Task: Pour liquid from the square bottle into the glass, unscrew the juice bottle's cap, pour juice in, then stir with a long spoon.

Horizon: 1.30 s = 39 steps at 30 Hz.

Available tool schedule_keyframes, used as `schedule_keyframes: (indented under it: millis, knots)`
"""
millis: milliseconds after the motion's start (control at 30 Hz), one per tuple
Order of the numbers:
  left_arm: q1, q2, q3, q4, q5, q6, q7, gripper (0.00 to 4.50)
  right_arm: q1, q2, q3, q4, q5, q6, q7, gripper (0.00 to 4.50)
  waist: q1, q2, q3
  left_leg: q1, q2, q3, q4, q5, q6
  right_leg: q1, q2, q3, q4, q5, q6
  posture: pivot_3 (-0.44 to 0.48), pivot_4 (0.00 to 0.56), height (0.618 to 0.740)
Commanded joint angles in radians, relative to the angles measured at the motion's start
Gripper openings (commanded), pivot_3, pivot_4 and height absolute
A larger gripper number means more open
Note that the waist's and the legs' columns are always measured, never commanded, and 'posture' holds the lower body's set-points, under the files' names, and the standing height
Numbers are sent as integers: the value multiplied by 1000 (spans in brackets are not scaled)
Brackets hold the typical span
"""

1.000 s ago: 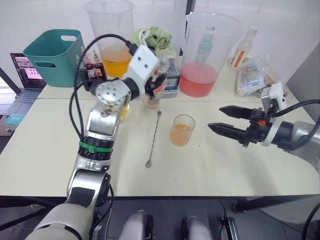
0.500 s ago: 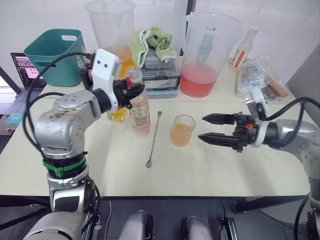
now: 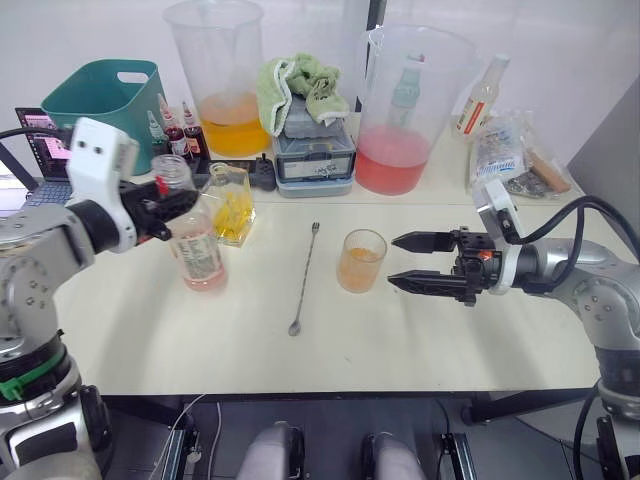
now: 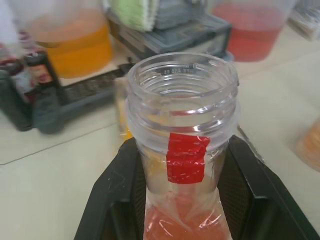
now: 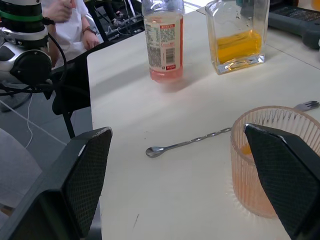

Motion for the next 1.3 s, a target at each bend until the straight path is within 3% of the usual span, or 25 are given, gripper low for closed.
schedule_keyframes:
  millis: [33, 233, 400, 800, 1300]
  knots:
    - [9, 28, 106, 43, -2, -91, 18, 1602, -34, -4, -21, 0, -11, -25, 17, 4476, -1, 0, 0, 1, 0, 1, -1, 0, 0, 0, 0, 1, 0, 0, 0, 0, 150, 739]
    - [20, 63, 146, 252, 60, -319, 73, 1602, -60, 10, -41, 24, -52, -52, -23, 4476, -2, -2, 0, 2, 0, 1, -3, -1, -5, -1, 0, 1, 0, 0, -2, 0, 150, 739]
    - [-15, 86, 78, 471, 107, -488, 85, 1602, -49, 9, -79, 11, -76, -89, -65, 4476, 0, -2, 0, 2, 0, 2, -4, -1, -6, -1, 0, 1, 0, 0, -2, 0, 150, 739]
    - [-205, 38, -86, 876, 149, -773, 61, 1602, 13, -7, -140, -60, -61, -66, -127, 4476, 2, -6, -1, 2, 0, 3, -4, -1, -5, -1, -1, 0, 1, 0, -2, 0, 150, 739]
    - [-332, -13, -224, 1053, 201, -880, 27, 1602, 78, -17, -193, -118, -46, -57, -165, 4476, 14, -7, -1, 2, 0, 3, -4, 1, -2, -1, -1, 0, 2, 0, -2, 0, 150, 739]
